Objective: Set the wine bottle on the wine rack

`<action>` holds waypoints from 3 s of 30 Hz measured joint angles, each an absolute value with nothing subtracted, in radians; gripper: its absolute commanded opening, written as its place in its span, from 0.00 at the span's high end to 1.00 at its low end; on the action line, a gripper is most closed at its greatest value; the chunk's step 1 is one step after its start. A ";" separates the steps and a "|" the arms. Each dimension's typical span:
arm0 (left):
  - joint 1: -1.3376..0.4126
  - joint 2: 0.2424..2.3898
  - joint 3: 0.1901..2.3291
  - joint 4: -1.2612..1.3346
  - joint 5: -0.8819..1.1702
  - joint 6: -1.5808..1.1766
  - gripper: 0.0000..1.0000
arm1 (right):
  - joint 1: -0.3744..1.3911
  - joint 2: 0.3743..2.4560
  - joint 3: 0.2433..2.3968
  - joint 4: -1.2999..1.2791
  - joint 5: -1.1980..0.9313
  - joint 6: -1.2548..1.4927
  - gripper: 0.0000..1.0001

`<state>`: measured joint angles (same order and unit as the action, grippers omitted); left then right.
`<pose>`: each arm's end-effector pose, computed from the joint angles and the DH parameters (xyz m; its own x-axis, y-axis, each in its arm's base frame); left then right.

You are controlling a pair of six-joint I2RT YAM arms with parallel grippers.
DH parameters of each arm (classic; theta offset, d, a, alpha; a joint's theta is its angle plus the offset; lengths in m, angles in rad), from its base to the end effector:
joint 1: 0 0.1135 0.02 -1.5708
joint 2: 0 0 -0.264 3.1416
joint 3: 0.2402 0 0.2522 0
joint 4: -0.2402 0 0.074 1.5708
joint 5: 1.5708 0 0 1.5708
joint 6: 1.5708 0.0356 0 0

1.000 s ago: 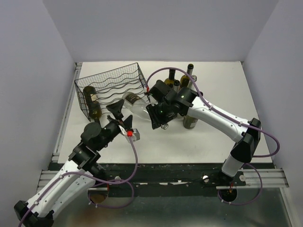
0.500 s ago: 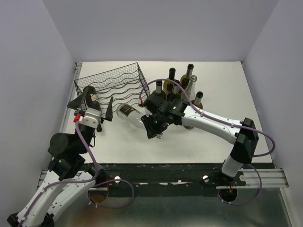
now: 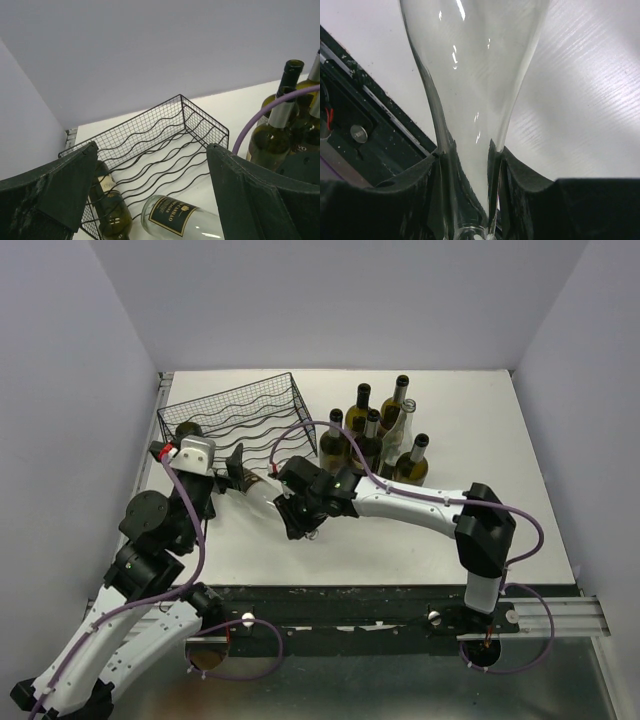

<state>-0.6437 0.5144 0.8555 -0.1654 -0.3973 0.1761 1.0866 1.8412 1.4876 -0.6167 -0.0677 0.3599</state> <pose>0.0932 -0.0527 0.4006 0.1812 0.0660 -0.9812 0.2203 0.9697 0.1059 0.1855 0.3578 0.2490 -0.6767 -0.5318 -0.5092 -0.7078 0.6602 0.2512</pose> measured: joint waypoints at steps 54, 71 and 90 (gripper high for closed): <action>0.054 0.986 1.041 -0.677 -0.283 -0.479 0.04 | 1.106 2.040 1.349 0.005 0.104 0.548 0.99; 0.112 1.120 1.090 -0.661 -0.277 -0.499 0.04 | 1.120 2.229 1.568 0.043 0.207 0.662 0.99; 0.116 0.973 1.132 -0.661 -0.217 -0.472 0.05 | 1.111 2.413 1.863 -0.081 0.301 0.617 0.96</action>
